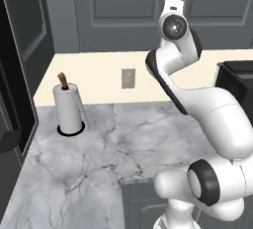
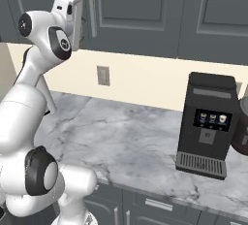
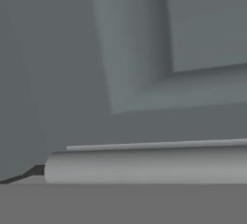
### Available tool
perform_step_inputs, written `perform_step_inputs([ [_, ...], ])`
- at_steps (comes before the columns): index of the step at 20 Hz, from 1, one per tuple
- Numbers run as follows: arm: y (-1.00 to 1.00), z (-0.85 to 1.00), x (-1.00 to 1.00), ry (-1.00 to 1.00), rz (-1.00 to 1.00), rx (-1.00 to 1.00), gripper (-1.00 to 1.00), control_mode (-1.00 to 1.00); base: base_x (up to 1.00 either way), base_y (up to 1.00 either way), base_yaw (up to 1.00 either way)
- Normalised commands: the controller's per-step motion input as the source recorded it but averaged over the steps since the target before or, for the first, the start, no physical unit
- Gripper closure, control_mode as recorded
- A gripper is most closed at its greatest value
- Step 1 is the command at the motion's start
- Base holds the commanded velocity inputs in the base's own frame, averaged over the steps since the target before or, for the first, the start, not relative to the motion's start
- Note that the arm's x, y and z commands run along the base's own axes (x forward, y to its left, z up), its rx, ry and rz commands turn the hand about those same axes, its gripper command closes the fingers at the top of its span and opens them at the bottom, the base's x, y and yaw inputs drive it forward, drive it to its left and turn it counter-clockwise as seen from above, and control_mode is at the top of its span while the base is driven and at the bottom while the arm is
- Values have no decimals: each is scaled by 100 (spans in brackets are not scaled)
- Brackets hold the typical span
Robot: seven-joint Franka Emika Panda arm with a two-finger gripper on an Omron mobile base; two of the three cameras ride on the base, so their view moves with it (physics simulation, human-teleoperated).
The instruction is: Pick the jar and candle from the dining table and place them in the open cabinet. Close the cabinet after placing the objects.
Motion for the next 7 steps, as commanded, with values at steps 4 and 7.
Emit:
perform_step_inputs([
  [4,-12,-15,50,4,-3,0,-100,-100,0,0,0],
  [7,-32,-7,21,3,-6,0,-100,-100,0,0,0],
])
